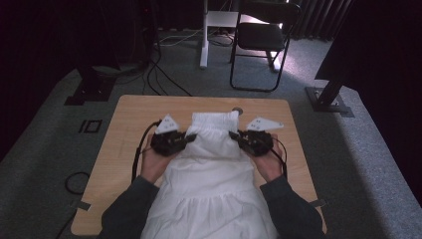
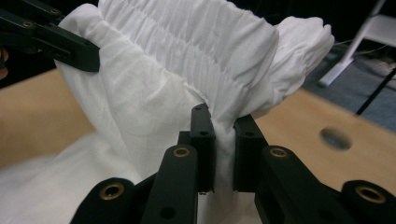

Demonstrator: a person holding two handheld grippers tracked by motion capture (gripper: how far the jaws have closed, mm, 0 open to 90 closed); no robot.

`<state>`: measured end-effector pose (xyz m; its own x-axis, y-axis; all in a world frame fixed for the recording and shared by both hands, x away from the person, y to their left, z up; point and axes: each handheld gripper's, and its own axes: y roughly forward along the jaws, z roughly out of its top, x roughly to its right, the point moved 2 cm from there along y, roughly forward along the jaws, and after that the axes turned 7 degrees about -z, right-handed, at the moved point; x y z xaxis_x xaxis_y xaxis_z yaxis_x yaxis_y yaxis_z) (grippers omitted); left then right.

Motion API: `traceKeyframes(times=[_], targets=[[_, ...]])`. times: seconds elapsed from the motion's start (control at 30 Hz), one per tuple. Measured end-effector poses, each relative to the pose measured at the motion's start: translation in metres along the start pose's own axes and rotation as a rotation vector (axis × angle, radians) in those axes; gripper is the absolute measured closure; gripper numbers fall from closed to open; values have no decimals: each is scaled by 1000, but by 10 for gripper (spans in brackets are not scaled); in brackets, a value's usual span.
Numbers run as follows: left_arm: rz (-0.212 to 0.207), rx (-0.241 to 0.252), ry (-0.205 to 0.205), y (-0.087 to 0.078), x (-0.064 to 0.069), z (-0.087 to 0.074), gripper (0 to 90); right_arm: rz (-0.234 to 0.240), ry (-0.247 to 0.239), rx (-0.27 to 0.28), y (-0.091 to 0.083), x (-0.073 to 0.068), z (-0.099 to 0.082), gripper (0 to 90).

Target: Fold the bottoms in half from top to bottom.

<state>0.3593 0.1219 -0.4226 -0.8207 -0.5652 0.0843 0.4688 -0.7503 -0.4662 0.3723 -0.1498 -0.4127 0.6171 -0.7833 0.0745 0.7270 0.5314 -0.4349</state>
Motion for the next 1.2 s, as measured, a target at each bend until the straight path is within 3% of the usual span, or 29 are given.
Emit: traceKeyframes(times=[0.17, 0.33, 0.43, 0.5, 0.63, 0.7, 0.83, 1.0, 1.13, 1.2], targets=[[-41, -63, -33, -6, 27, -55, 803, 76, -4, -74, -11, -30, -46, 815], [-102, -228, -100, 9, 44, -107, 797, 102, -17, -188, -11, -56, -93, 813], [-110, -303, -98, 20, 51, -127, 797, 105, -27, -260, -6, -66, -119, 813], [-88, -334, -90, 26, 52, -135, 797, 98, -32, -306, 0, -69, -131, 812], [-47, -363, -50, 35, 49, -136, 790, 96, -24, -372, 13, -70, -144, 809], [-41, -369, -56, 39, 44, -133, 790, 94, -16, -383, 17, -68, -144, 809], [-9, -379, -65, 49, 33, -125, 790, 20, -61, -408, 38, -63, -137, 811], [47, -390, -52, 62, 21, -115, 790, -11, -79, -429, 69, -43, -121, 812], [72, -387, -80, 74, 3, -106, 790, -22, -99, -443, 93, -27, -109, 809], [90, -390, -65, 80, -6, -101, 790, -38, -101, -451, 106, -18, -102, 808]])
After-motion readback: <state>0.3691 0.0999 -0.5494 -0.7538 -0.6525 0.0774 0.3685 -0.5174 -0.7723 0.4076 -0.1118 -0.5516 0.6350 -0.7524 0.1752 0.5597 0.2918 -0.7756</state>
